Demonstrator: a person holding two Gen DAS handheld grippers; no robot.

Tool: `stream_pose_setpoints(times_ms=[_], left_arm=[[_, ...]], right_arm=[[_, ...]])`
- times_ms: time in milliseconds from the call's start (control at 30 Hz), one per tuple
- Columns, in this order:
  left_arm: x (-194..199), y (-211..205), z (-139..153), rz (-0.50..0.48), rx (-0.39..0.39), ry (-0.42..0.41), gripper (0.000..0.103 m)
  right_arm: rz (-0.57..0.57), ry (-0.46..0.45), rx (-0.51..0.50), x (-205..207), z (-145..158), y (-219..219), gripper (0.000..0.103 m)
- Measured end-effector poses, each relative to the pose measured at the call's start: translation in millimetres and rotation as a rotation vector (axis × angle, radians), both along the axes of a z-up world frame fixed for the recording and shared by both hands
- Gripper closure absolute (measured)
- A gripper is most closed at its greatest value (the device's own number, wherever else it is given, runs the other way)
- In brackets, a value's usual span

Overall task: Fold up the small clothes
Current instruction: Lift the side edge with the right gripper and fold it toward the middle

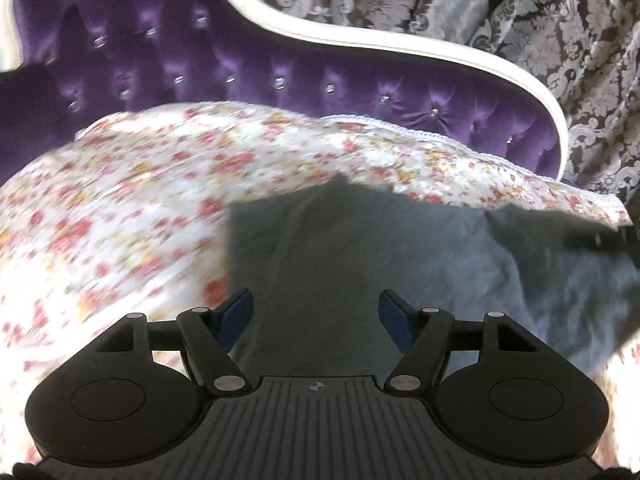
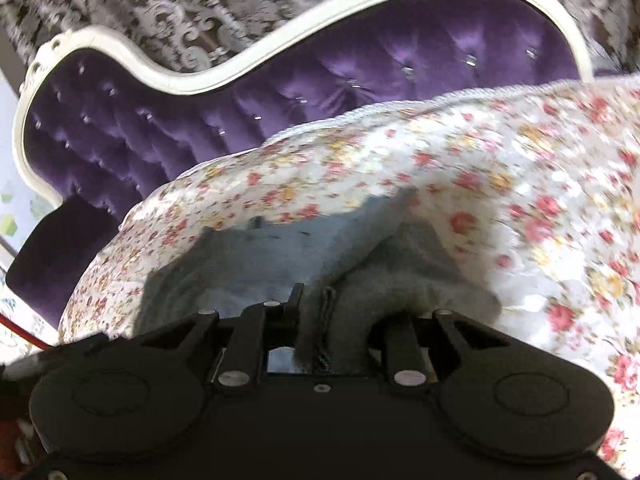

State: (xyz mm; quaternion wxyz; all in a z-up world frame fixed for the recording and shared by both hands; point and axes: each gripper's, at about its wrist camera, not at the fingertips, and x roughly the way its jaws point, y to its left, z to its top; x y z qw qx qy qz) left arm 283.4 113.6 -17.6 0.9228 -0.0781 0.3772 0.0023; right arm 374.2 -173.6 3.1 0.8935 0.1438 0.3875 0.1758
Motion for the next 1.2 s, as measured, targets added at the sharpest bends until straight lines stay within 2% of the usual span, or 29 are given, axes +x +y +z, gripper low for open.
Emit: stream_pose_setpoints(times_ms=[167,333,500,633,667,700,800,867,933,1033,1133,1200], left_arm=[[-34,33,-12,0.03,-0.032,0.016,0.035],[-54,61,-20,0.068,-0.082,0.029,0.035],[-64,77,-24,0.087,-0.1,0.029,0.035],[-73,85,-29,0.094,-0.113,0.034,0.035],[-74,87,-30,0.095,-0.116,0.036,0.035],[-75,88,-32,0.098,-0.117,0.037,0.035],[-78,91,-33,0.1,-0.124,0.039,0.035],[-78,91,-33,0.1,-0.126,0.039,0.035],[-78,92,-33,0.101,-0.126,0.04,0.035],[-75,92,-31,0.097,-0.132,0.039,0.035],[-71,90,-26,0.088,-0.131,0.032,0.035],[-67,89,-24,0.082,-0.131,0.029,0.035]], right_arm=[[0.088,-0.019,-0.063,3,17,61,0.074],[0.157,-0.017,-0.096,10,18,123,0.074],[0.232,0.005,-0.171,17,-2,188,0.075],[0.279,0.017,-0.246,14,-21,224,0.074],[0.282,0.023,-0.254,13,-25,229,0.072],[0.288,0.033,-0.258,13,-29,235,0.065],[0.317,0.014,-0.208,9,-29,241,0.052],[0.35,-0.02,-0.128,6,-22,238,0.051],[0.386,-0.073,-0.001,1,-11,226,0.051],[0.37,-0.143,0.09,-7,9,202,0.05],[0.338,-0.187,0.101,-19,20,176,0.05],[0.316,-0.208,0.06,-31,21,160,0.05]])
